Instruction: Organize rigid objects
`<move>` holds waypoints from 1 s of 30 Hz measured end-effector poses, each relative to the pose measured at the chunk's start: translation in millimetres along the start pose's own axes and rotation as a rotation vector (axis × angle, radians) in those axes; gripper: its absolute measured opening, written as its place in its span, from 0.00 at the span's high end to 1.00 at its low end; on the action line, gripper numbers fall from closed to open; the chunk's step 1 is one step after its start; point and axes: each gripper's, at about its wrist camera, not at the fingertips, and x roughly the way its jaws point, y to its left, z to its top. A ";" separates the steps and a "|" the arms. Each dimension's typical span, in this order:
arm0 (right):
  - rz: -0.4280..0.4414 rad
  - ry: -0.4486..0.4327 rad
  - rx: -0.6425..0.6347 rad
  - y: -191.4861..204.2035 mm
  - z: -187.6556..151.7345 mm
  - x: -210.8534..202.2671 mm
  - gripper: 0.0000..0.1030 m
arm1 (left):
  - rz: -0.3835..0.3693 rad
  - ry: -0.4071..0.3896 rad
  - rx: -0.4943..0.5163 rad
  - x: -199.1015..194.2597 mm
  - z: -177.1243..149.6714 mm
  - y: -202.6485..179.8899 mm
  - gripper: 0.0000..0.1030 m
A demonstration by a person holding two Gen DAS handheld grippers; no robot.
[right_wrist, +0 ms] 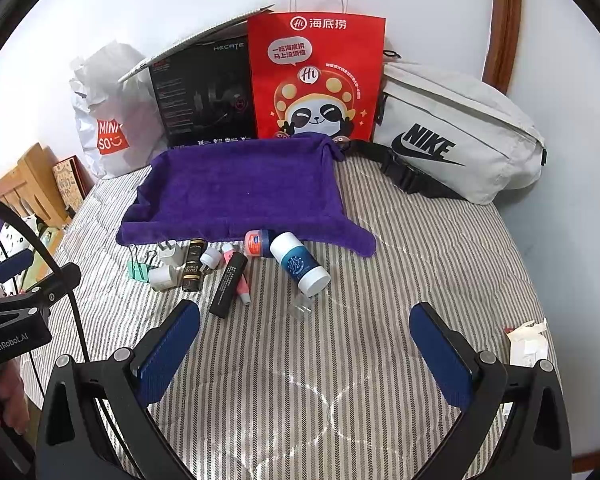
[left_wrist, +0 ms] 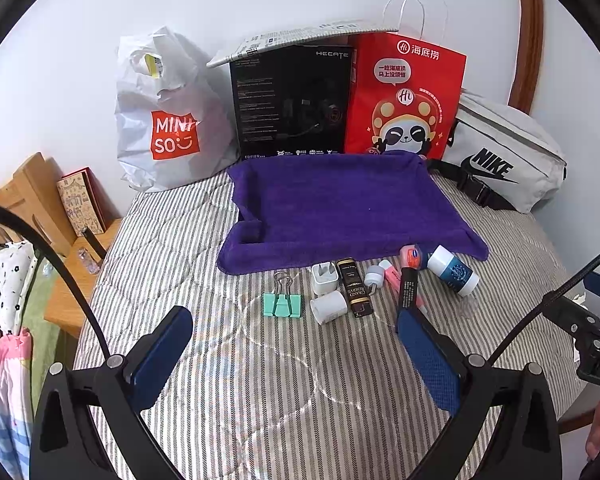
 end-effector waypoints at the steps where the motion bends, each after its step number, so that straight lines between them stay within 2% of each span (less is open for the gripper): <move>1: 0.000 0.000 0.001 0.0 0.1 -0.1 0.00 | 0.000 0.001 0.000 -0.6 -0.3 0.4 0.00; 30: 0.005 -0.004 0.007 -2.1 -1.5 -3.6 0.00 | 0.005 0.002 0.002 -1.4 0.8 -2.8 0.00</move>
